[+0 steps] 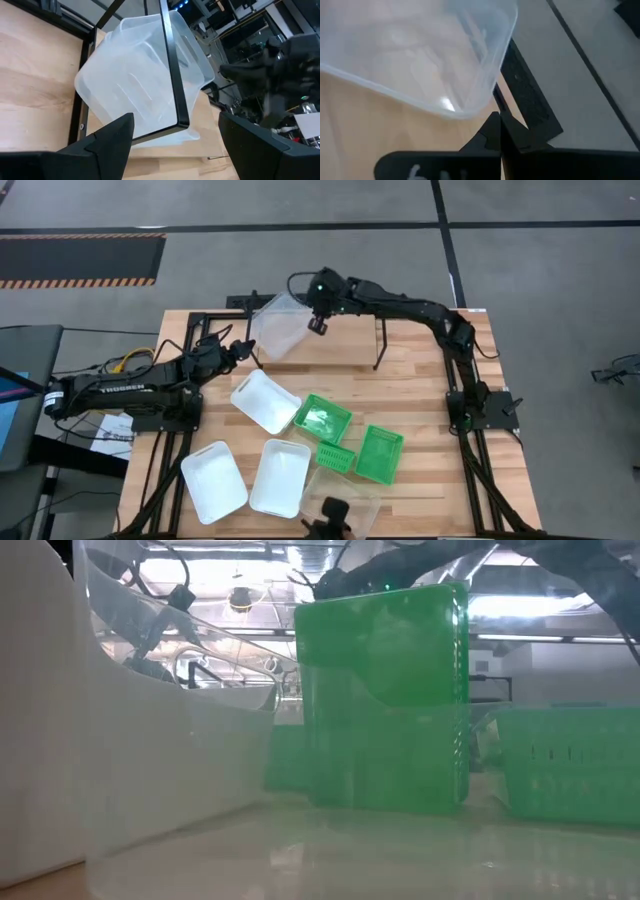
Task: Stack baskets on shelf by color
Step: Adjust the transparent bins on the shelf
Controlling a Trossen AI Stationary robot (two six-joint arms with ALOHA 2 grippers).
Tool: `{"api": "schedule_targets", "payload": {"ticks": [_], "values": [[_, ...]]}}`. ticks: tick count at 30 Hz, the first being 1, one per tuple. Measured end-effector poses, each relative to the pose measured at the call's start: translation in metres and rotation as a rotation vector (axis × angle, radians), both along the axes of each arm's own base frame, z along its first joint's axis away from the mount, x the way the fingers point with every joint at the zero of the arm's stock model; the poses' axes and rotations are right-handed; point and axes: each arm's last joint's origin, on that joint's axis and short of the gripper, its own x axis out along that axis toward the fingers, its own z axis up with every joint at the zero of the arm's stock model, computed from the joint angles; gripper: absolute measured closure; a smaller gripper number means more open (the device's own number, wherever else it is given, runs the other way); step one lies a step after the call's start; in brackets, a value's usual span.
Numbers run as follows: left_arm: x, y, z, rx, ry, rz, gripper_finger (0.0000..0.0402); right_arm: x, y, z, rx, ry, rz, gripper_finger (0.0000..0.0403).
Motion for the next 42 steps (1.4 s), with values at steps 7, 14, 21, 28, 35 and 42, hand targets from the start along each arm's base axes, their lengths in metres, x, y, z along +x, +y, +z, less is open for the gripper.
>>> {"api": "schedule_targets", "payload": {"ticks": [7, 14, 21, 28, 35, 42], "values": [[0.000, 0.000, -0.001, -0.003, 0.008, 0.000, 0.0123, 0.014, 0.033, 0.058, -0.034, -0.235, 0.158, 0.0393], [0.000, 0.000, -0.001, -0.002, 0.014, -0.001, 0.0123, 0.052, 0.055, 0.018, 0.008, -0.243, 0.262, 0.0398], [0.000, 0.000, -0.001, -0.005, 0.017, -0.005, 0.0123, 0.074, 0.057, -0.024, 0.025, -0.212, 0.280, 0.0400], [0.000, 0.000, -0.001, -0.008, 0.016, -0.009, 0.0123, 0.068, 0.059, -0.036, 0.056, -0.094, 0.297, 0.0396], [0.000, 0.000, -0.001, -0.007, 0.016, -0.008, 0.0123, 0.056, 0.062, -0.042, 0.119, 0.047, 0.303, 0.0399], [-0.003, 0.000, -0.001, 0.064, 0.099, -0.024, 0.0123, 0.051, 0.066, -0.017, 0.091, -0.014, 0.309, 0.0399]]}}
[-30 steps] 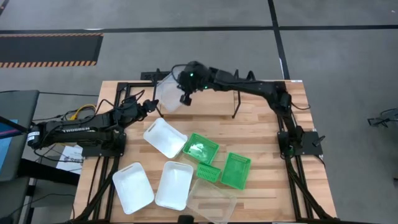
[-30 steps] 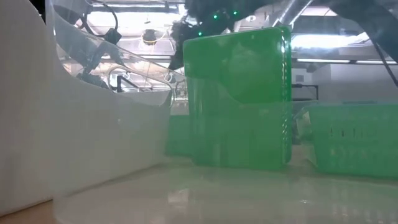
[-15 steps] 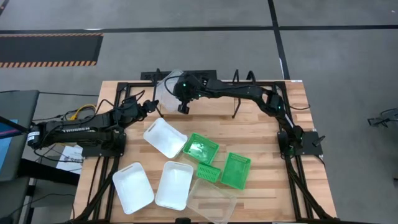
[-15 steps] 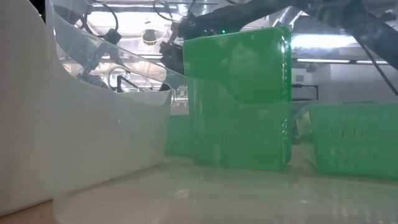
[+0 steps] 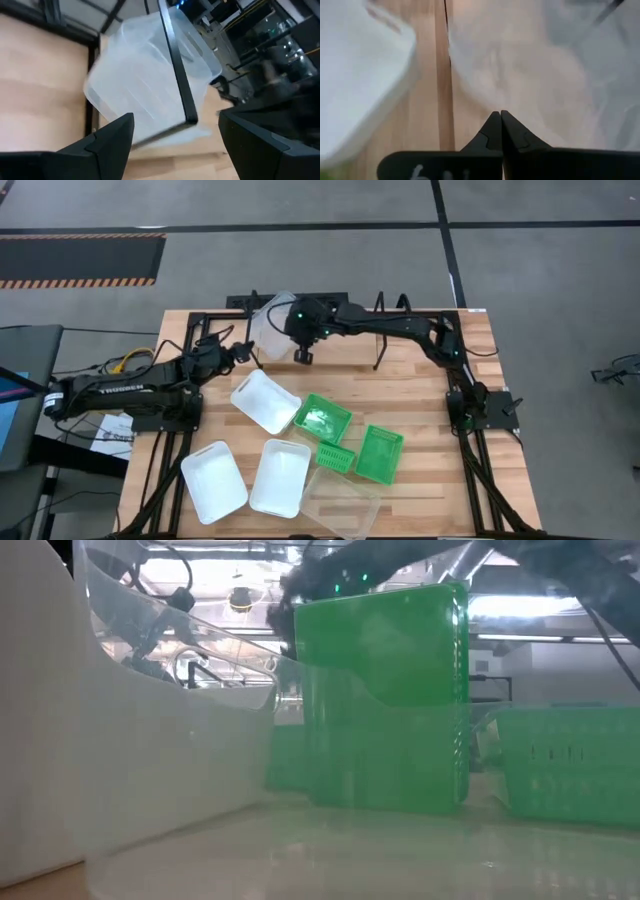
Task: Stack baskets on shelf by color
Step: Adjust the transparent bins on the shelf
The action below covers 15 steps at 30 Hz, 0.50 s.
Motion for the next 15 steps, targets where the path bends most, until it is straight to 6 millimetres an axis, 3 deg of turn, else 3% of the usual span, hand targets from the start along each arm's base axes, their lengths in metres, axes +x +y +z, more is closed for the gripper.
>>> {"api": "schedule_targets", "payload": {"ticks": [3, 9, 12, 15], "values": [[-0.006, 0.002, 0.008, 0.068, 0.002, 0.058, 0.0123, 0.001, 0.002, 0.014, -0.009, -0.074, -0.010, 0.0398], [-0.024, 0.006, 0.038, 0.170, 0.151, 0.249, 0.0143, -0.002, 0.003, 0.013, 0.005, -0.046, -0.016, 0.0396], [-0.030, 0.010, 0.041, 0.146, 0.262, 0.297, 0.0198, -0.004, 0.003, 0.011, 0.013, -0.019, -0.016, 0.0397], [-0.027, 0.018, 0.040, 0.140, 0.303, 0.317, 0.0281, -0.004, 0.006, 0.011, 0.016, -0.007, -0.011, 0.0398]]}}
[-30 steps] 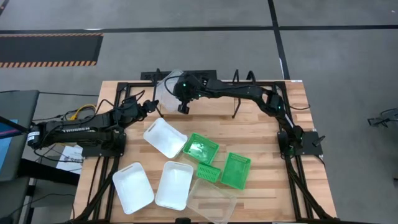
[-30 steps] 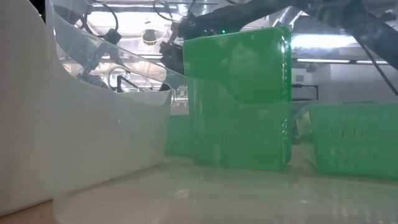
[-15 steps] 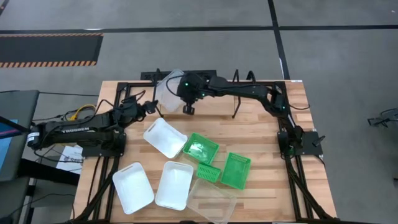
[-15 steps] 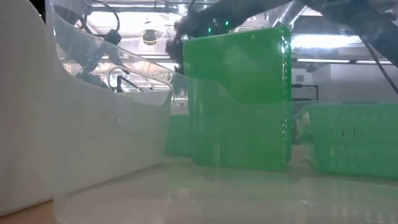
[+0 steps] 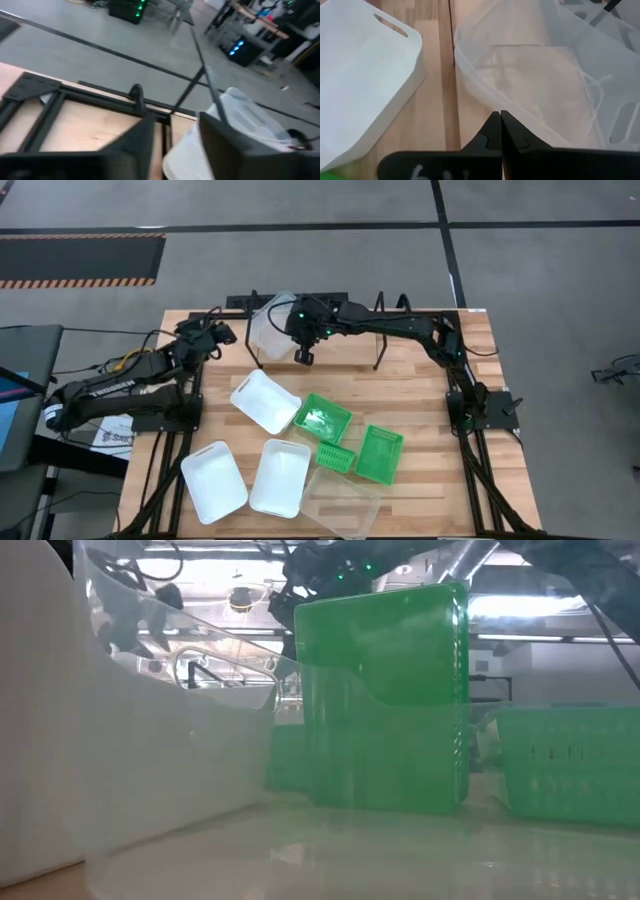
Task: Stack baskets on shelf by color
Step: Adjust the transparent bins on the shelf
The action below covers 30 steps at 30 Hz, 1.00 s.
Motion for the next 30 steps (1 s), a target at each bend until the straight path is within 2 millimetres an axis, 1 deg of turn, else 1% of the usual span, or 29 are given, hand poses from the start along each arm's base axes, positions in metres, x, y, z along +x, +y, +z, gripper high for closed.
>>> {"api": "schedule_targets", "payload": {"ticks": [2, 3, 4, 7, 11, 17, 21, 25, 28, 30], "values": [[0.003, 0.008, -0.002, -0.002, 0.036, 0.014, 0.0347, 0.000, 0.001, 0.000, -0.001, 0.001, 0.004, 0.0397], [0.005, 0.012, -0.003, -0.004, 0.044, 0.019, 0.0373, 0.000, 0.001, 0.000, -0.001, 0.000, 0.005, 0.0397], [0.007, 0.017, -0.004, -0.009, 0.047, 0.022, 0.0386, 0.000, 0.001, 0.000, -0.002, 0.001, 0.005, 0.0397], [0.012, 0.033, -0.008, -0.036, 0.065, -0.026, 0.0397, 0.000, 0.002, 0.000, 0.000, 0.005, 0.005, 0.0398], [0.016, 0.057, -0.012, -0.077, 0.022, -0.146, 0.0401, -0.001, 0.002, -0.001, 0.003, 0.014, 0.005, 0.0398], [0.000, 0.086, -0.026, -0.174, 0.018, -0.116, 0.0401, 0.000, 0.005, -0.001, 0.006, 0.022, 0.011, 0.0396], [-0.004, 0.106, -0.029, -0.154, -0.047, -0.233, 0.0401, 0.000, 0.008, -0.002, 0.009, 0.032, 0.017, 0.0396], [-0.006, 0.119, -0.046, -0.250, -0.084, -0.308, 0.0401, 0.000, 0.009, -0.002, 0.009, 0.032, 0.019, 0.0396], [-0.002, 0.125, -0.058, -0.309, -0.095, -0.372, 0.0402, 0.000, 0.009, -0.002, 0.009, 0.031, 0.020, 0.0396], [0.002, 0.127, -0.060, -0.309, -0.119, -0.425, 0.0401, 0.000, 0.009, -0.002, 0.009, 0.031, 0.020, 0.0395]]}}
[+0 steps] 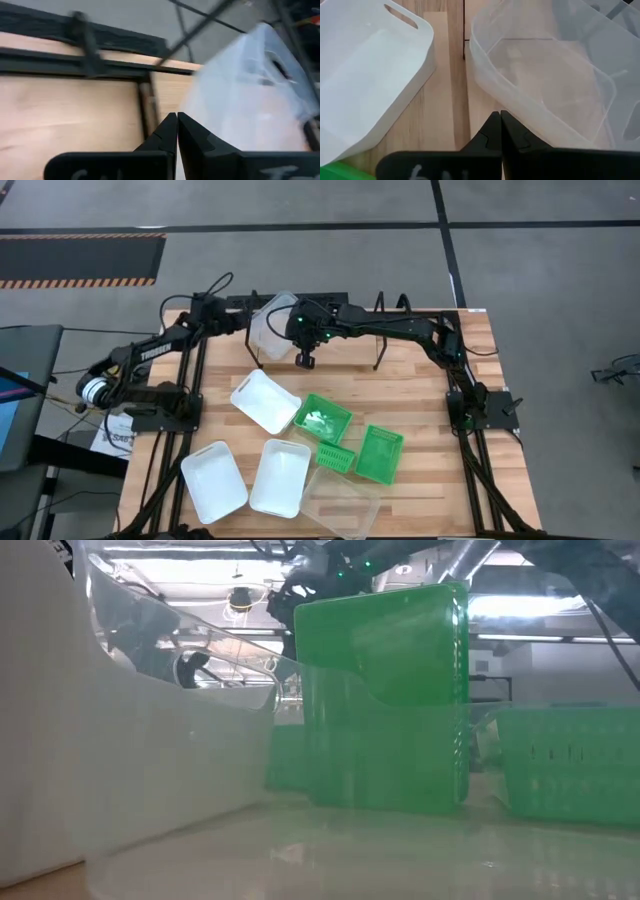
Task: Stack baskets on shelf by color
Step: Adjust the transparent bins on the shelf
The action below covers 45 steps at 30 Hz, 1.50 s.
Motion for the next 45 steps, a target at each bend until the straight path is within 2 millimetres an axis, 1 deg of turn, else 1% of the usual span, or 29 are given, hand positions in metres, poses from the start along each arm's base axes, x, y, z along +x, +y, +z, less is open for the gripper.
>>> {"api": "schedule_targets", "payload": {"ticks": [2, 5, 6, 8, 11, 15, 17, 19, 22, 28, 31, 36, 38, 40, 42, 43, 45], "values": [[0.003, 0.003, 0.003, 0.027, -0.057, -0.035, 0.0401, 0.000, -0.002, 0.000, 0.004, -0.004, -0.012, 0.0395], [0.005, 0.003, 0.004, 0.009, -0.109, -0.075, 0.0401, 0.000, -0.008, 0.003, 0.002, -0.042, -0.055, 0.0395], [0.005, 0.003, 0.003, -0.004, -0.115, -0.084, 0.0401, 0.000, -0.012, 0.004, -0.007, -0.060, -0.104, 0.0395], [0.005, 0.001, 0.001, -0.037, -0.116, -0.098, 0.0401, -0.002, -0.022, 0.005, -0.039, -0.071, -0.263, 0.0397], [0.006, -0.001, 0.000, -0.061, -0.108, -0.101, 0.0401, -0.013, -0.041, 0.003, -0.055, -0.044, -0.458, 0.0400], [0.010, -0.004, -0.001, -0.076, -0.119, -0.136, 0.0401, -0.036, -0.071, 0.001, 0.020, -0.006, -0.658, 0.0399], [0.012, -0.005, -0.001, -0.083, -0.124, -0.155, 0.0401, -0.045, -0.085, -0.002, 0.057, 0.005, -0.738, 0.0400], [0.013, -0.007, -0.001, -0.090, -0.121, -0.160, 0.0401, -0.050, -0.096, -0.003, 0.068, -0.002, -0.777, 0.0400], [0.014, -0.008, -0.002, -0.110, -0.119, -0.159, 0.0401, -0.052, -0.099, -0.004, 0.095, -0.012, -0.790, 0.0401], [0.015, -0.012, -0.005, -0.154, -0.109, -0.177, 0.0401, -0.046, -0.093, -0.006, 0.162, -0.033, -0.739, 0.0401], [0.017, -0.013, -0.005, -0.163, -0.119, -0.188, 0.0401, -0.041, -0.090, -0.005, 0.161, -0.055, -0.725, 0.0401], [0.019, -0.015, -0.005, -0.194, -0.145, -0.205, 0.0401, -0.035, -0.091, 0.001, 0.148, -0.139, -0.704, 0.0401], [0.020, -0.016, -0.005, -0.202, -0.155, -0.231, 0.0401, -0.032, -0.093, 0.004, 0.115, -0.173, -0.658, 0.0401], [0.020, -0.017, -0.006, -0.214, -0.150, -0.232, 0.0401, -0.027, -0.094, 0.008, 0.076, -0.222, -0.571, 0.0401], [0.020, -0.017, -0.007, -0.222, -0.145, -0.229, 0.0401, -0.023, -0.093, 0.012, 0.059, -0.269, -0.547, 0.0401], [0.019, -0.018, -0.007, -0.227, -0.143, -0.228, 0.0401, -0.023, -0.093, 0.015, 0.059, -0.276, -0.546, 0.0401], [0.019, -0.019, -0.008, -0.246, -0.134, -0.226, 0.0401, -0.028, -0.091, 0.018, 0.068, -0.219, -0.570, 0.0402]]}}
